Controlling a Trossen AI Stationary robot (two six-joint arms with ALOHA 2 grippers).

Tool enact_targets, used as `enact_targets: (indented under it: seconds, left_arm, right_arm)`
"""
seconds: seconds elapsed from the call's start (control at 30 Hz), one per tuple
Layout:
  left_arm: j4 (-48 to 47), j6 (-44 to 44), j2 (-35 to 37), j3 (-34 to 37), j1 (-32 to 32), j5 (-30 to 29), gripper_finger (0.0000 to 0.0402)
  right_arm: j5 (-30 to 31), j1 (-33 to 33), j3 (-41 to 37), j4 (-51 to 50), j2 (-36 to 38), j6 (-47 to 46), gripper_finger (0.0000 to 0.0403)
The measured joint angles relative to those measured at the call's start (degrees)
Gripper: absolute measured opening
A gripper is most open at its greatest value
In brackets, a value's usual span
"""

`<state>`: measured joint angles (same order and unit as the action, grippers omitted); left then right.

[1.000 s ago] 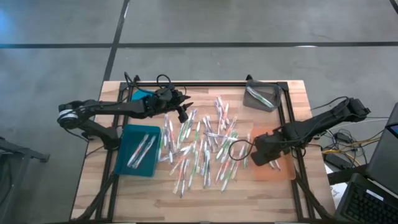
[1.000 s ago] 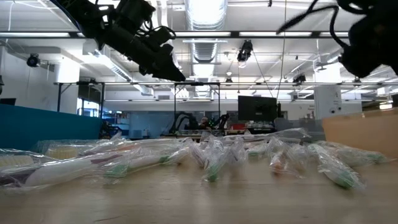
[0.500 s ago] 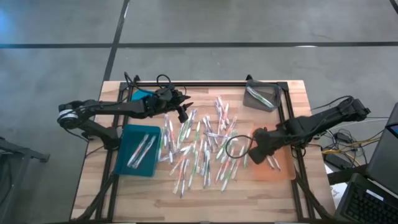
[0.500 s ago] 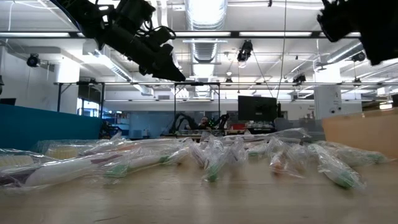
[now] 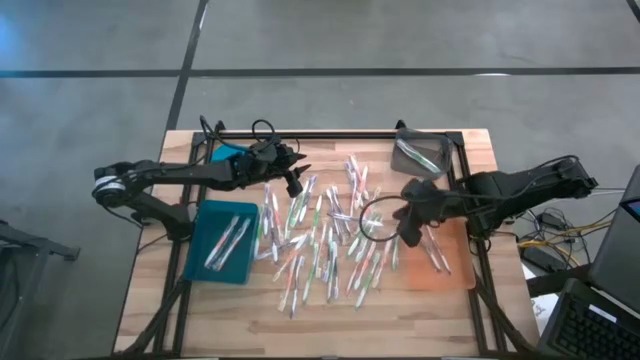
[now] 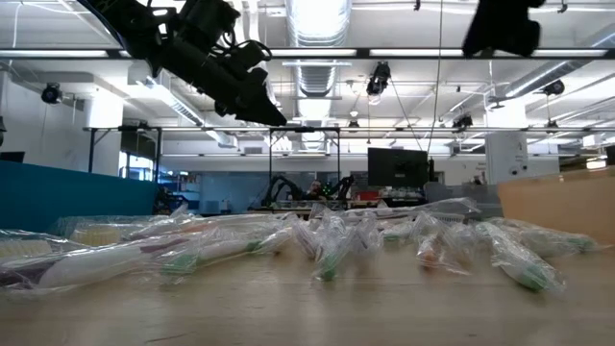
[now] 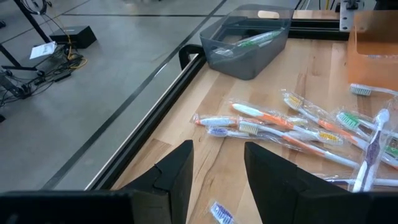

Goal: Pick & Place Toothbrushes
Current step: Put the green toothbrush into the black bin

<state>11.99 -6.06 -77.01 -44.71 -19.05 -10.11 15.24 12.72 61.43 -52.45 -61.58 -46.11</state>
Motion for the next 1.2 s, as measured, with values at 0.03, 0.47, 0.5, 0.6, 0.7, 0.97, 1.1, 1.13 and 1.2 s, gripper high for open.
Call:
enact_targets:
  seconds: [0.03,0.47,0.5,0.6,0.7,0.97,1.1,1.13,1.2]
  left_arm:
    - [0.0,0.2,0.0,0.0,0.0,0.0,0.0149]
    - [0.0,1.7,0.0,0.0,0.0,0.0,0.0149]
    - [0.0,1.7,0.0,0.0,0.0,0.0,0.0149]
    - [0.0,1.7,0.0,0.0,0.0,0.0,0.0149]
    - [0.0,1.8,0.0,0.0,0.0,0.0,0.0149]
    - [0.0,1.8,0.0,0.0,0.0,0.0,0.0149]
    - [0.0,1.8,0.0,0.0,0.0,0.0,0.0149]
    - [0.0,1.8,0.0,0.0,0.0,0.0,0.0149]
    - [-0.1,1.8,0.0,0.0,0.0,0.0,0.0149]
  right_arm:
    - [1.6,-0.3,0.9,0.0,0.0,2.7,0.0034]
    - [27.0,-1.7,9.7,1.1,0.0,40.0,0.0055]
    - [28.2,-1.7,9.8,1.4,0.0,42.5,0.0057]
    - [30.2,-2.0,9.6,4.4,0.0,52.2,0.0063]
    - [30.2,-2.9,9.2,8.6,-0.6,60.2,0.0072]
    - [21.3,-7.4,9.4,11.3,-4.8,70.3,0.0102]
    - [13.9,-9.2,9.4,11.2,-7.7,70.2,0.0117]
    - [12.9,-9.2,9.4,11.1,-8.5,70.3,0.0121]
    - [11.6,-9.2,9.3,10.9,-10.1,70.3,0.0129]
